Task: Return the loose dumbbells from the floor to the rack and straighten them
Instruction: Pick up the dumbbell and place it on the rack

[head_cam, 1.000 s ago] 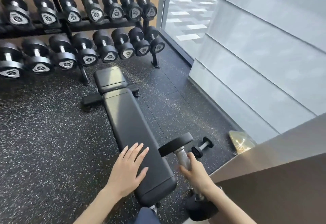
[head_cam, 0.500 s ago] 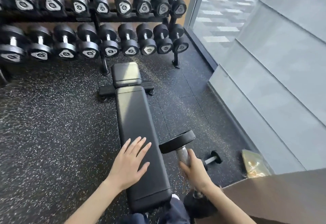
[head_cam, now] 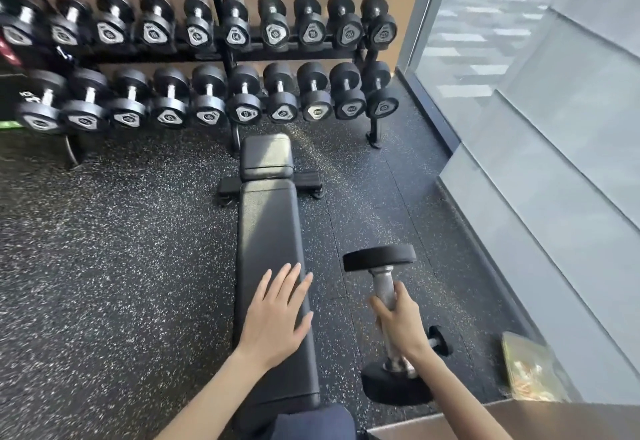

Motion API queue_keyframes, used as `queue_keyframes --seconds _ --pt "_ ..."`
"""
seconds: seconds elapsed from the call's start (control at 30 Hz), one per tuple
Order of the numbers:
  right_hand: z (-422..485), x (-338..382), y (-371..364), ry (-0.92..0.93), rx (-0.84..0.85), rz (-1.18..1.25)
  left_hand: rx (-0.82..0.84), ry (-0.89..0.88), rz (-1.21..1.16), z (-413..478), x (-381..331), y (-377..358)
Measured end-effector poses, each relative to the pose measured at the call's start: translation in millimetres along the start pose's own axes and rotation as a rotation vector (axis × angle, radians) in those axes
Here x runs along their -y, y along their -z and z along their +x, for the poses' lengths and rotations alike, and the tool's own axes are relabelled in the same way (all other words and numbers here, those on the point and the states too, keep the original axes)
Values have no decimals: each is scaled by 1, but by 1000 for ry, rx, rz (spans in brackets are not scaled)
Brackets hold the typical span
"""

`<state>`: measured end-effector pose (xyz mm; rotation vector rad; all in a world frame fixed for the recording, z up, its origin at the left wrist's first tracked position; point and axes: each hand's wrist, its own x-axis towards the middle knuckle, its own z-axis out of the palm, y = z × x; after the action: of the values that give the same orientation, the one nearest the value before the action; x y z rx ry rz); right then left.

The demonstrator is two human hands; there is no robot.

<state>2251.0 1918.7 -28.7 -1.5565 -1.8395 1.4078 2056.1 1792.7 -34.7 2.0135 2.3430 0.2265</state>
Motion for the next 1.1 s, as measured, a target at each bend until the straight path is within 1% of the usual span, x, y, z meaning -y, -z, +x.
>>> queue_keyframes --seconds 0.13,0.37,0.57,0.73,0.93,1.1 --pt "9 -9 19 -19 -48 9 -8 -8 12 14 -17 1" --pt "17 -10 33 -60 -106 141 1 -37 43 31 -28 -5" --pt "22 -11 38 -64 -112 151 45 -54 25 48 -41 -13" --pt "30 -17 46 -60 -128 130 43 -134 24 75 -54 -13" --pt "50 -16 63 -101 -175 147 65 -190 1 114 -49 -23" --pt "99 -13 77 -147 -182 113 108 -249 15 160 -32 -47"
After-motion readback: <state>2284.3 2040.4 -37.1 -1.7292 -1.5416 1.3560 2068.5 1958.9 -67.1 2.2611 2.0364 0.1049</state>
